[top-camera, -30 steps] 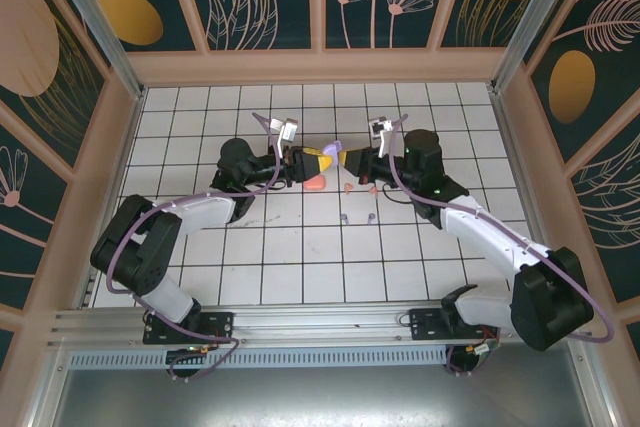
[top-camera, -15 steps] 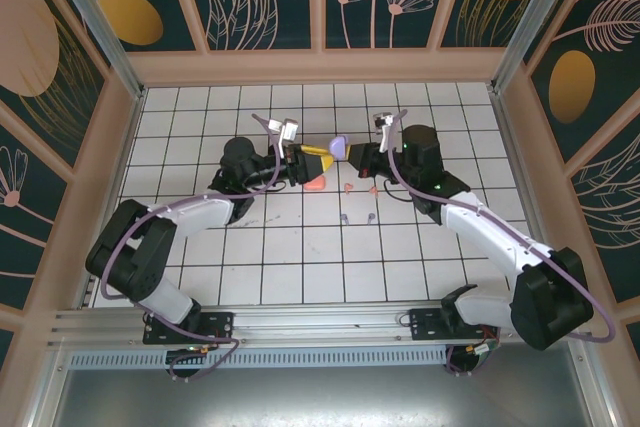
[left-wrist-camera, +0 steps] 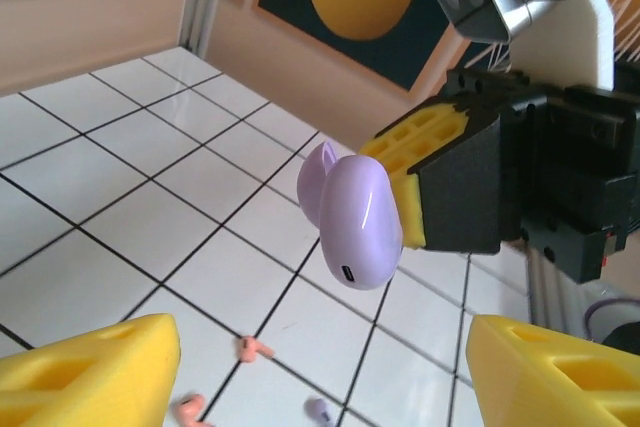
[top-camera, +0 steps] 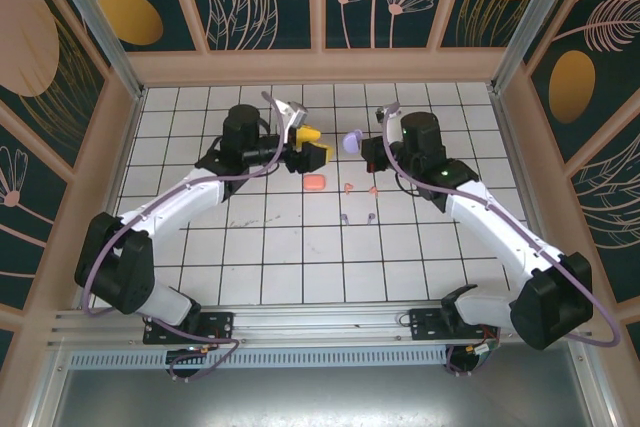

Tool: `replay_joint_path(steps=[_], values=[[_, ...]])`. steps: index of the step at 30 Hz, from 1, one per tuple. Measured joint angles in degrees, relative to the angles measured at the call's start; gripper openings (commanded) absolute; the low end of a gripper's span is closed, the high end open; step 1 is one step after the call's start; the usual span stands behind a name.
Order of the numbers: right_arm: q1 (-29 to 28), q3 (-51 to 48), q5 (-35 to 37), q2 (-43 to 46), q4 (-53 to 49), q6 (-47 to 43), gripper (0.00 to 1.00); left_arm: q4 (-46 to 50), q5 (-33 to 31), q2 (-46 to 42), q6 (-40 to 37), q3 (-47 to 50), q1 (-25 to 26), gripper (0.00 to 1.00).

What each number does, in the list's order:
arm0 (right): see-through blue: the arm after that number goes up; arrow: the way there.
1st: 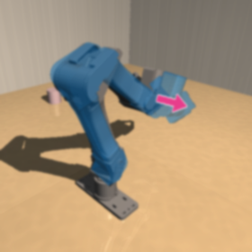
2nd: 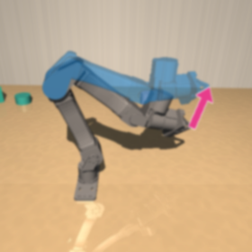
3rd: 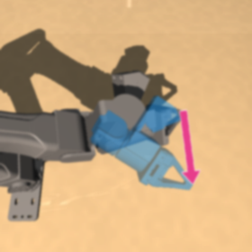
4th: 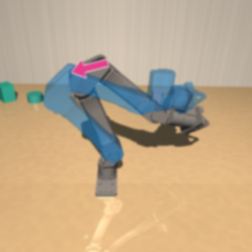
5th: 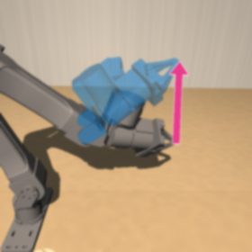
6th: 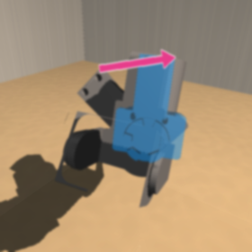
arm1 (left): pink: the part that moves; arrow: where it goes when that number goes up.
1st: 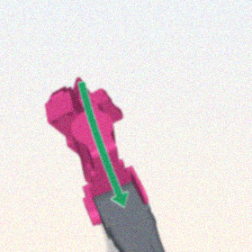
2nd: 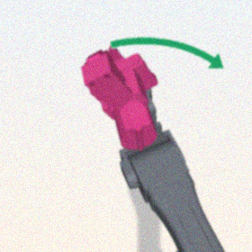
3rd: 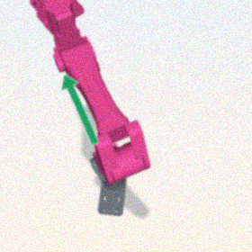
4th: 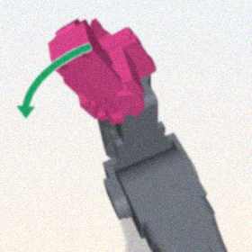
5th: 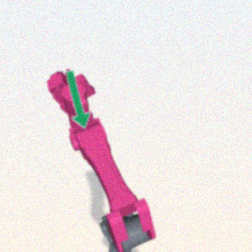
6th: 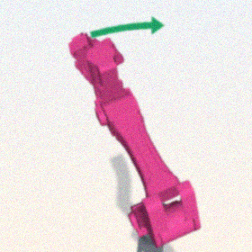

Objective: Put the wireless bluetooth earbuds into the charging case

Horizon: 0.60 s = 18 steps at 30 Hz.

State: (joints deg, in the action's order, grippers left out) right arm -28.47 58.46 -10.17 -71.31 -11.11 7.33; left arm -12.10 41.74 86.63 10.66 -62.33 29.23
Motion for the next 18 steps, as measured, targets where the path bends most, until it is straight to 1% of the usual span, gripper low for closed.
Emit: replay_joint_path(steps=[4,8,13,18], values=[[-1.5,1.2,4.4,-0.3,-3.2,-5.3,0.0,10.3,1.3,2.0,-8.0,-5.4,0.0,0.76],[-3.0,1.4,7.2,-1.0,-5.4,-9.6,0.0,18.2,3.1,2.6,-13.8,-6.9,0.0,0.74],[-5.0,1.5,7.8,-1.2,-6.4,-13.2,0.0,25.4,6.0,4.2,-18.6,-9.9,0.0,0.71],[-7.8,3.1,9.1,-1.3,-6.9,-15.4,0.0,30.6,8.0,6.5,-22.2,-12.9,0.0,0.7]])
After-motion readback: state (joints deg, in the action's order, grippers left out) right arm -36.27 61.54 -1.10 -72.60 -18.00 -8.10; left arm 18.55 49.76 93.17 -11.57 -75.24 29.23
